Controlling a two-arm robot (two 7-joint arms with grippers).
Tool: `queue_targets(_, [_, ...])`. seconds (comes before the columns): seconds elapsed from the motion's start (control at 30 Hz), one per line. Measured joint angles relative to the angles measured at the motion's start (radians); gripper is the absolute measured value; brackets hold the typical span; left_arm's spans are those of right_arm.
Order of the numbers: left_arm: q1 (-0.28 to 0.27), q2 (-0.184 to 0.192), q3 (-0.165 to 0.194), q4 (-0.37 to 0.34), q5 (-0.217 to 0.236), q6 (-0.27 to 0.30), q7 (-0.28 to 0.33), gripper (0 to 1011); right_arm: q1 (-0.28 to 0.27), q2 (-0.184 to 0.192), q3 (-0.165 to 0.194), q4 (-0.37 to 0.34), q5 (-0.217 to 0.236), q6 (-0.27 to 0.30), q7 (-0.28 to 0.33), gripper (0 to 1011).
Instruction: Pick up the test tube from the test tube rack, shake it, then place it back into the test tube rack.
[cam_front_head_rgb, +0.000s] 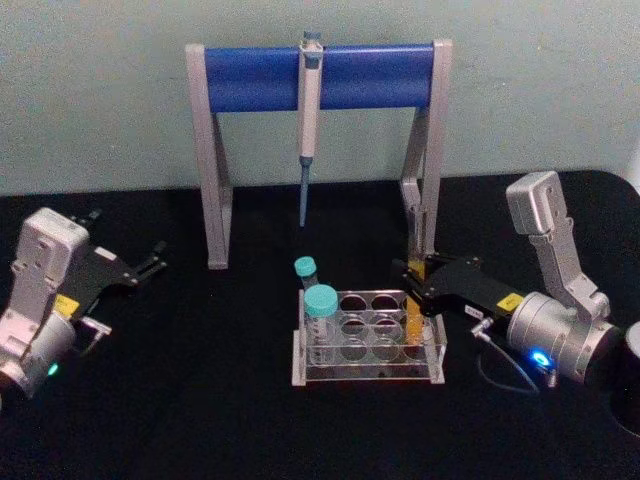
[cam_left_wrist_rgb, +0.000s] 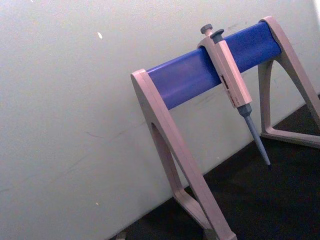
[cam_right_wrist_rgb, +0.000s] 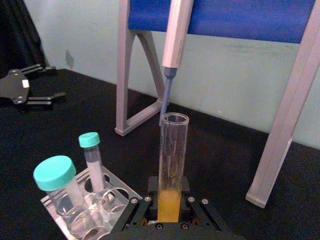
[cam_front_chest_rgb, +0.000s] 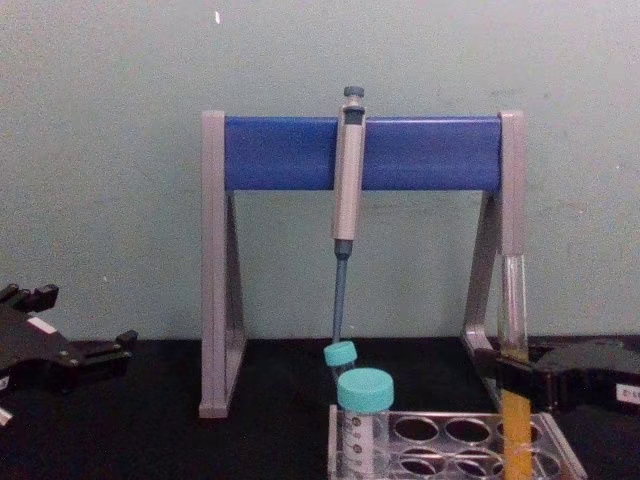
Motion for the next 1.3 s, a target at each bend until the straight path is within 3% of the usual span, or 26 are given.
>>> queue_targets(0.27, [0.0, 0.0, 0.0, 0.0, 0.0, 0.0, 0.0, 1001, -0.035, 0.003, 0.011, -0.023, -0.034, -0.07, 0.004, 232])
queue_targets(0.6, [0.0, 0.0, 0.0, 0.0, 0.0, 0.0, 0.0, 1002, -0.067, -0.001, 0.039, -0.051, -0.058, -0.114, -0.001, 232])
queue_targets(1.03, [0.0, 0.0, 0.0, 0.0, 0.0, 0.0, 0.0, 1001, -0.091, -0.003, 0.092, -0.13, -0.042, -0.142, 0.007, 232])
queue_targets(1.3, [0.0, 0.0, 0.0, 0.0, 0.0, 0.0, 0.0, 1001, -0.086, -0.006, 0.099, -0.159, -0.032, -0.152, 0.014, 232])
